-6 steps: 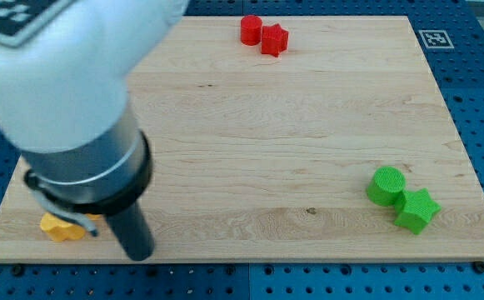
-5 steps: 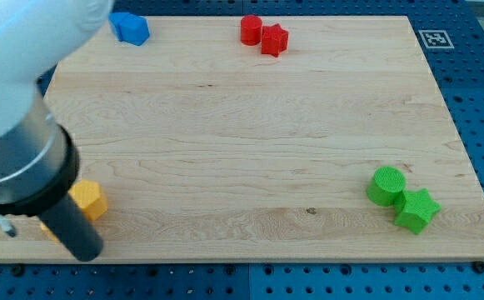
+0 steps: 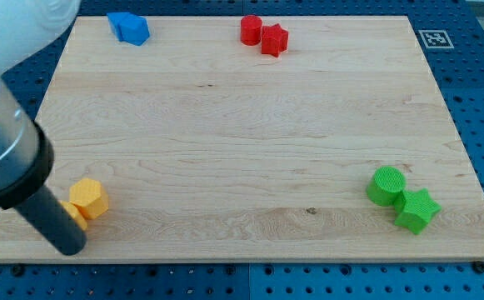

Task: Push the yellow heart and yellow hexagon towards center

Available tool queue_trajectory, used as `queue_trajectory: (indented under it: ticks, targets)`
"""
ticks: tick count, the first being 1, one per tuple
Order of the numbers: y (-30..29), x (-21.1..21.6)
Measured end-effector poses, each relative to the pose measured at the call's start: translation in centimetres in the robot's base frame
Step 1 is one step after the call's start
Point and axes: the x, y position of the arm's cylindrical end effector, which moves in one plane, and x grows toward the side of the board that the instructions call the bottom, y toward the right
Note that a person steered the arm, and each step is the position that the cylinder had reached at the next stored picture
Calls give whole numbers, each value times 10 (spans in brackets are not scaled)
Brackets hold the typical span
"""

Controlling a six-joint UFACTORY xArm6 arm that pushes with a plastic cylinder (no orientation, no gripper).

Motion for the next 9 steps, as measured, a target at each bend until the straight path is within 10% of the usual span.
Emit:
queue_trajectory:
  ticks: [9]
  targets:
    - [-32, -8]
